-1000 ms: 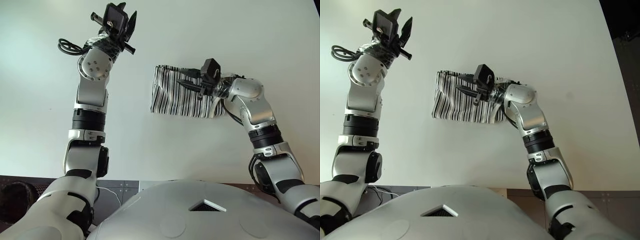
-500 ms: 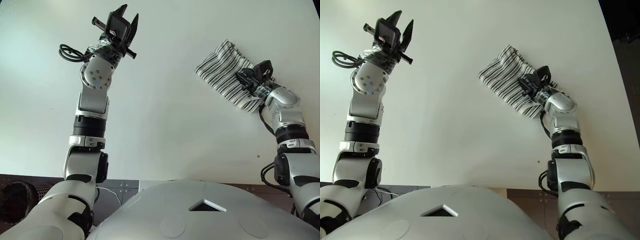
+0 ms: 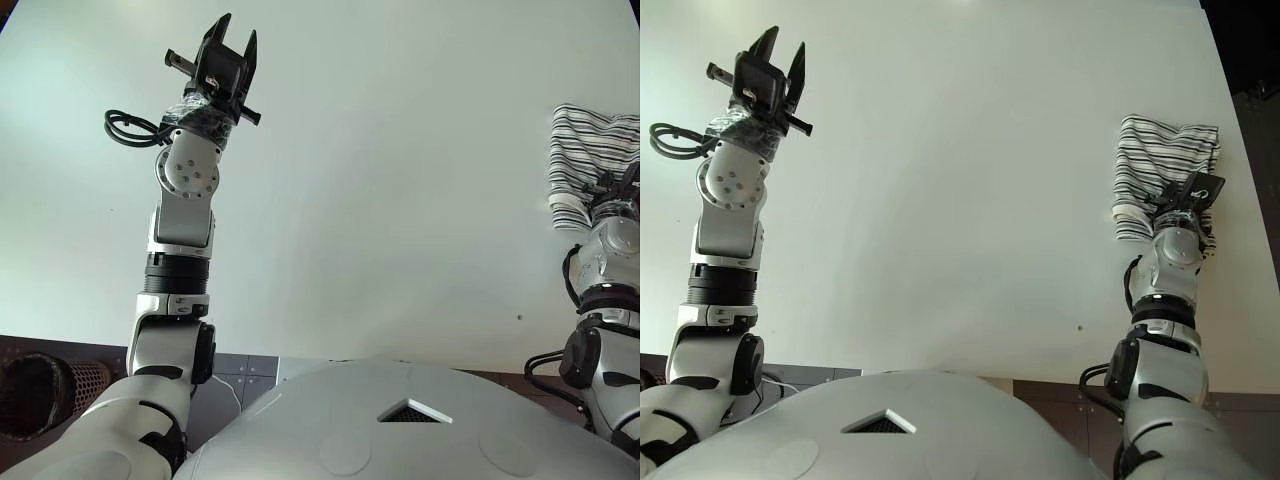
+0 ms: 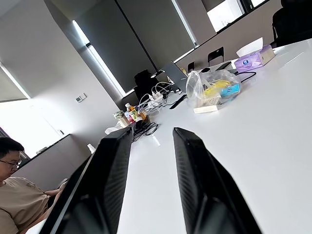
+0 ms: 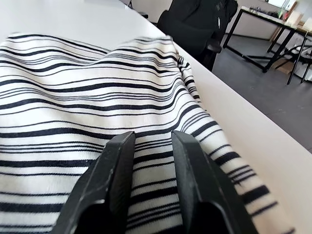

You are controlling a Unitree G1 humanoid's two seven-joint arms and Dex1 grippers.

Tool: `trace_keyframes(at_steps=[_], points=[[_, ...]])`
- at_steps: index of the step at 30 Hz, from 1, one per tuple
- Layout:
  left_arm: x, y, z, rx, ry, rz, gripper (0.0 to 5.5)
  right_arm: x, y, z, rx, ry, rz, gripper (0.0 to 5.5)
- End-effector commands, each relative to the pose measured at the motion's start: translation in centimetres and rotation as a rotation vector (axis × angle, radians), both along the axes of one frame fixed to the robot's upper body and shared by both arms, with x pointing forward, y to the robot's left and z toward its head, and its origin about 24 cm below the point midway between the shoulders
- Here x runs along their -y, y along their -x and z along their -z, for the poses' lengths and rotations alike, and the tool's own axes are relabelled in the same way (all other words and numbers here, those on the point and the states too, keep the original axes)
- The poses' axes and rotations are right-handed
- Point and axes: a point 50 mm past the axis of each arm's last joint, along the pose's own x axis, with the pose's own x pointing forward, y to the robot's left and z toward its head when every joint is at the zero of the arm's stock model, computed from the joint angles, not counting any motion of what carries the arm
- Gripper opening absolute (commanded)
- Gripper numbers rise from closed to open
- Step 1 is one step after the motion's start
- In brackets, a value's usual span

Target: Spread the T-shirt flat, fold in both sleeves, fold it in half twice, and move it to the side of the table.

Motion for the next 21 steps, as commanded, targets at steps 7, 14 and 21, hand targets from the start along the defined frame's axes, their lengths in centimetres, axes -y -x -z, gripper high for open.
trace_keyframes(at_steps=[7, 14, 21], points=[[0.3, 5.7, 1.2, -0.09, 0.41, -0.139, 1.53, -10.9, 0.2, -9.4, 0.502, -0.011, -0.272, 1.35], [2.7, 9.8, 6.2, -0.229, 0.286, -0.111, 1.53, -17.2, 2.2, -6.0, 0.359, -0.18, -0.349, 1.35], [3.4, 9.4, 7.1, -0.213, 0.307, -0.136, 1.53, -19.1, 2.3, -4.6, 0.281, -0.182, -0.458, 1.35]])
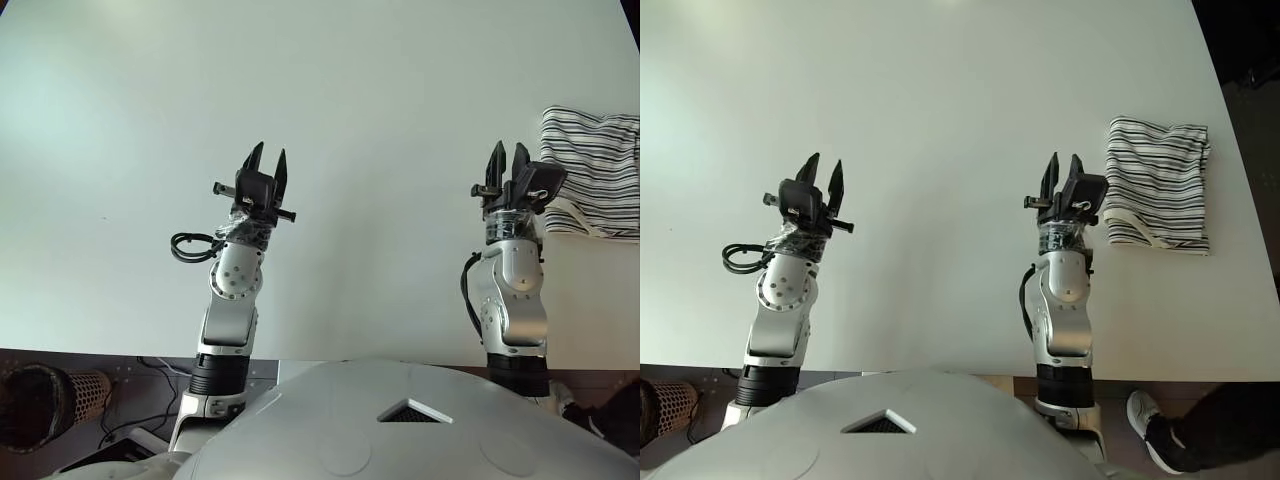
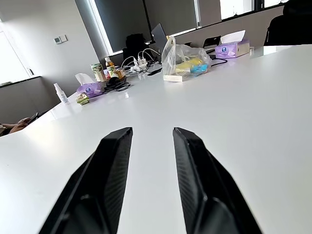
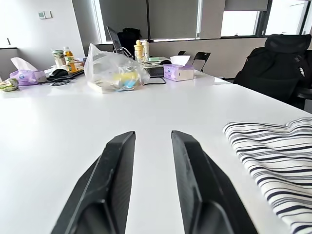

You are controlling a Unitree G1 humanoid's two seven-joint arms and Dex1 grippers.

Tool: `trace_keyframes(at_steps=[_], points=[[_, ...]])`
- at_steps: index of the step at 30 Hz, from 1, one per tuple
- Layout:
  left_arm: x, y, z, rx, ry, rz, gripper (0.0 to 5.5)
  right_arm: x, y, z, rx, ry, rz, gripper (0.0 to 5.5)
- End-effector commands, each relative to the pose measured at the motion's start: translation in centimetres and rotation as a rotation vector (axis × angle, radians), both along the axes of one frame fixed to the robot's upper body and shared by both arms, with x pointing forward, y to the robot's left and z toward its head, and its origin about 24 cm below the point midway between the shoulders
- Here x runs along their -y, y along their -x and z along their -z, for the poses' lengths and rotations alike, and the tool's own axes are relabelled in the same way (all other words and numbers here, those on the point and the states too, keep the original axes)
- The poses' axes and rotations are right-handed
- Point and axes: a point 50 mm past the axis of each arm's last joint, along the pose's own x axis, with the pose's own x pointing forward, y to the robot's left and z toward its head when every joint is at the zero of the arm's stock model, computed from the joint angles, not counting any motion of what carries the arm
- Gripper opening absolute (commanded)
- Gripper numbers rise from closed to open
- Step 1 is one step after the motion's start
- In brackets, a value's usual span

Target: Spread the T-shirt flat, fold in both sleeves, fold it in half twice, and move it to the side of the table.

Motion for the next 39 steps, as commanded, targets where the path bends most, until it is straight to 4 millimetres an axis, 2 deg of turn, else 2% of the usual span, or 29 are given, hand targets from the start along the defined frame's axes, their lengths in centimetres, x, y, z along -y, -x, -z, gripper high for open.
trace_keyframes(at_steps=[1, 8, 20, 39], points=[[0.0, -0.7, -0.1, 0.019, 0.032, -0.051, 1.73, -0.5, -0.2, 0.4, -0.028, 0.06, -0.072, 1.35], [-0.3, -1.3, 0.0, 0.002, 0.119, -0.13, 2.76, -0.9, -0.4, 0.7, -0.028, 0.097, -0.138, 2.55], [-0.1, -0.9, 0.6, -0.031, 0.144, -0.176, 2.76, 0.4, -2.1, 0.0, 0.0, 0.088, -0.062, 2.55], [-0.5, -3.4, 0.7, -0.012, 0.096, -0.21, 2.76, 1.1, -5.1, -0.2, 0.003, 0.1, -0.039, 2.55]])
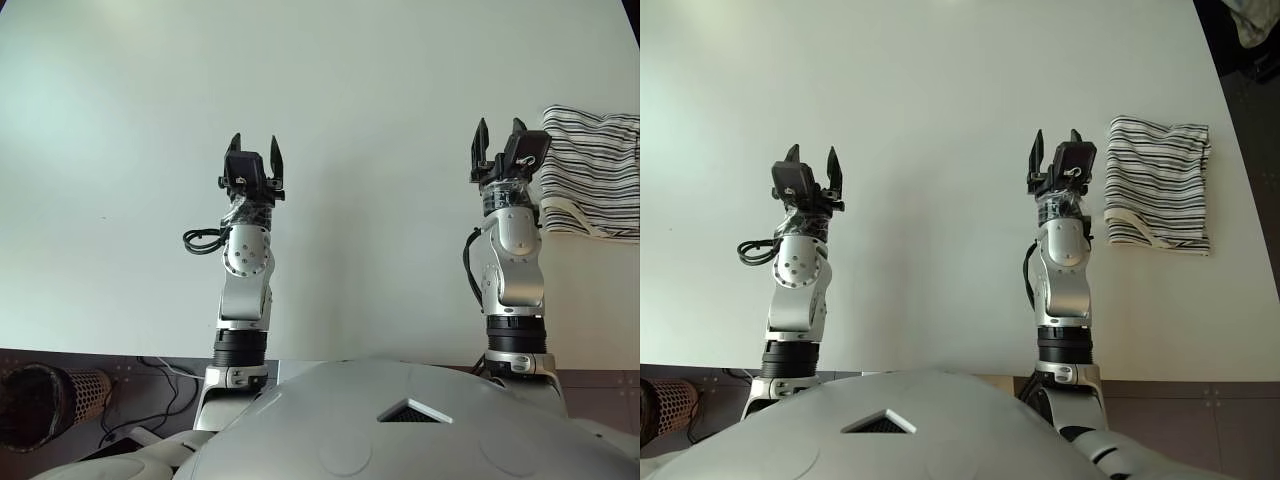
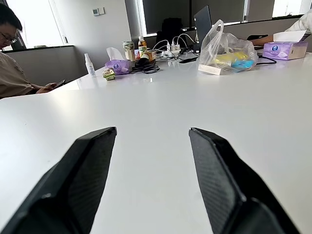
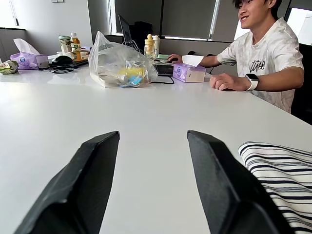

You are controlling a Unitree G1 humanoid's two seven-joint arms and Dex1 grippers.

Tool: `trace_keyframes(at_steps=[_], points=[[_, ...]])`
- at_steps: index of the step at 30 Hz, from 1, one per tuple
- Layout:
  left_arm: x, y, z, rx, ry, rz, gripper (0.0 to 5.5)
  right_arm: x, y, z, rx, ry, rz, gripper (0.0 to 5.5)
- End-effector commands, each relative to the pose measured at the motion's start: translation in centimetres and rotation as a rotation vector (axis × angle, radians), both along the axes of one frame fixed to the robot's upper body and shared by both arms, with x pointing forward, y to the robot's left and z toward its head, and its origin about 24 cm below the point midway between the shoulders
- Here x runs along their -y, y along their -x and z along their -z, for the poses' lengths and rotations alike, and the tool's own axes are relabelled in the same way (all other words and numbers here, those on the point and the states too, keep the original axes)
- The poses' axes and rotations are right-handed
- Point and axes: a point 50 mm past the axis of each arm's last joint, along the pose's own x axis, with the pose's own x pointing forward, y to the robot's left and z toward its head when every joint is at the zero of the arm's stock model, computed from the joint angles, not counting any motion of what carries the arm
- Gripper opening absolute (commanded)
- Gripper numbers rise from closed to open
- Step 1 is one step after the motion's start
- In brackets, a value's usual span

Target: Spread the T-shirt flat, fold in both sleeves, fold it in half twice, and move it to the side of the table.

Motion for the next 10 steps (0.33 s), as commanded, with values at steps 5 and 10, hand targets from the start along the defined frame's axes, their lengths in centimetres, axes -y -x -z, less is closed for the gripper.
trace_keyframes(at_steps=[5, 10], points=[[0.04, -0.63, -0.15, 0.016, -0.019, -0.015, 2.76, 0.3, -0.97, -0.13, -0.011, 0.015, -0.029, 2.55], [0.38, -0.72, -0.04, 0.012, -0.016, -0.005, 2.76, 0.48, -1.13, 0.21, -0.022, 0.021, -0.03, 2.55]])
